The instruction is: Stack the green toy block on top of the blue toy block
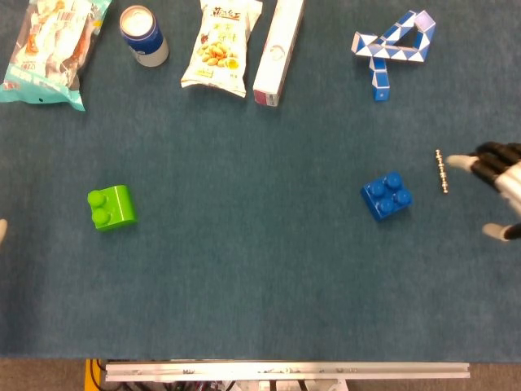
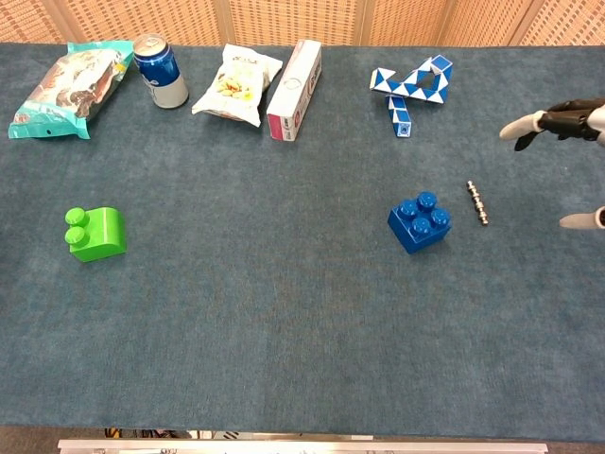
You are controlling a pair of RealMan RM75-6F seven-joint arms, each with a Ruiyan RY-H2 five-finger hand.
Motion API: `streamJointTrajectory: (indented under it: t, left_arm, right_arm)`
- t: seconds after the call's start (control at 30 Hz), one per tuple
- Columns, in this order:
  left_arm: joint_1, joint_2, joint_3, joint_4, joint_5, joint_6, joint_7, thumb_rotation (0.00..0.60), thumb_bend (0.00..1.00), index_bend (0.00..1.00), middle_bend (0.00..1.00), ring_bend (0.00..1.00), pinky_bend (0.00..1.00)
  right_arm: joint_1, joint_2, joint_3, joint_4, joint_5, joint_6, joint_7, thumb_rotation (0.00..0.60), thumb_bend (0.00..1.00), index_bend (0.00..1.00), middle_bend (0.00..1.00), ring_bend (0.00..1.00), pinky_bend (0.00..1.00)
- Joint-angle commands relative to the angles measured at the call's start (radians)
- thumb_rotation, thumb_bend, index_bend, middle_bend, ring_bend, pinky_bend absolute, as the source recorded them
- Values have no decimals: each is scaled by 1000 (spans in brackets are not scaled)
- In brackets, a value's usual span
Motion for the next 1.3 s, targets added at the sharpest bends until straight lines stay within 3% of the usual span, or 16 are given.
streamJointTrajectory:
  t: [0.03,0.43,1.3]
  left_arm:
    - [0,-1,1,0,1,-1,1,600,222,352,336,315,258]
    - [4,1,2,-4,3,3,-1,600,222,352,336,314,258]
    - [8,4,-1,7,-6,3,-16,600,222,352,336,315,258]
  right_arm:
    - [42,-37,1,10,-5,-47,-25,600,0,164,269,169,269]
    - [144,-193,21,109,50,-168,-89,600,0,159,262,167,268]
    - [283,-381,10,282,166,-334,-122,600,0,124,223,137,243]
